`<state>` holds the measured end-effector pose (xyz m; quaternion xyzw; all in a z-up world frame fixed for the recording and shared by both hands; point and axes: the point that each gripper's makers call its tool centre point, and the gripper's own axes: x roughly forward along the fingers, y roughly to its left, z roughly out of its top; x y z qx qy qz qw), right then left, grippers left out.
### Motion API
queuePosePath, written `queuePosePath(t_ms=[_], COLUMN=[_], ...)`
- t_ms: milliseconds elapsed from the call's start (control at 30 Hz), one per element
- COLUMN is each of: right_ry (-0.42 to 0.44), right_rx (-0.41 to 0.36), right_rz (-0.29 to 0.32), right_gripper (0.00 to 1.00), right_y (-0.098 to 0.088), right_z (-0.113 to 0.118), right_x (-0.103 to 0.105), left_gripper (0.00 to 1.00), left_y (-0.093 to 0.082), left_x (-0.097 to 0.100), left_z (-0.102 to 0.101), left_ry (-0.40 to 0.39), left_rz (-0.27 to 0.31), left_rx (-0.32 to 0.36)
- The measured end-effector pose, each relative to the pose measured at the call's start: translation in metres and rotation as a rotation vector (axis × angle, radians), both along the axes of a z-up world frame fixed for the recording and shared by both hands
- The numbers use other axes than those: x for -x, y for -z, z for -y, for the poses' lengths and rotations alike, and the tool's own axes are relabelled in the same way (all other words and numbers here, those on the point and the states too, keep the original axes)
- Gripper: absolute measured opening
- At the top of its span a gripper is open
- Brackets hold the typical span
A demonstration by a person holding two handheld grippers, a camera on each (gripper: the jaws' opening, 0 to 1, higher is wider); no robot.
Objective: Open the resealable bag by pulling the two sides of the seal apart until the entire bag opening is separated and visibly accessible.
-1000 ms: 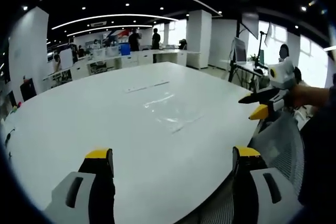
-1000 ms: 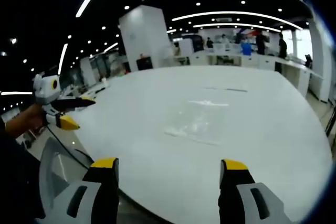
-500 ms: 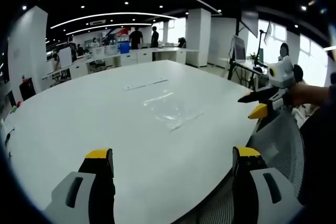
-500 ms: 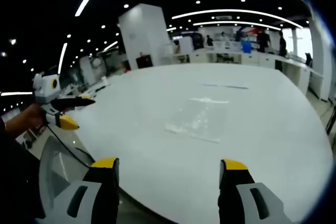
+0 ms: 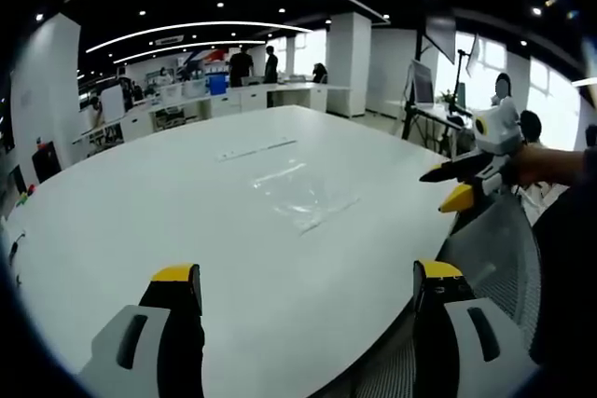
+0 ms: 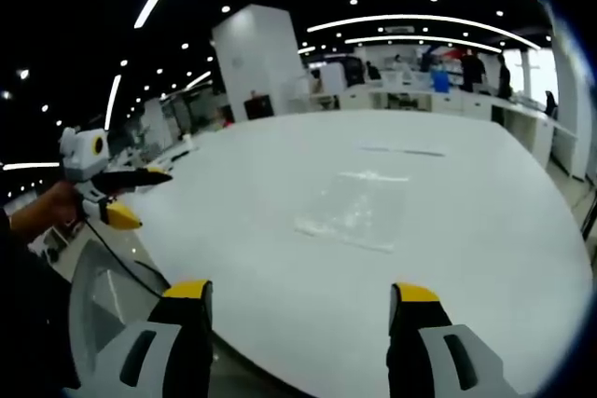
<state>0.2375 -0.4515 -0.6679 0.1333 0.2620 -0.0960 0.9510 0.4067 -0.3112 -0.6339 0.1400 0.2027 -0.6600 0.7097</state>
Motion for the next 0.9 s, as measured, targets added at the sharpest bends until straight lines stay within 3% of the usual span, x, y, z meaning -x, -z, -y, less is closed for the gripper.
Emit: queuePosePath(t_ms=[433, 900], right_ry=[-0.018, -0.095], right_rx=[-0.01, 0.022], right_rz=[-0.027, -0.063], right_gripper=[0.75, 0.69], right_y=[0.007, 0.014], right_z=[0.0, 0.008], right_x=[-0.001, -0.022], left_gripper=[0.92, 0.92], left_y=[0.006, 0.011], left_x=[0.001, 0.004], left_z=[0.001, 0.006], left_ry=[0.009, 0.026], left_rz=[0.007, -0.011], left_rx=[-0.02, -0.031])
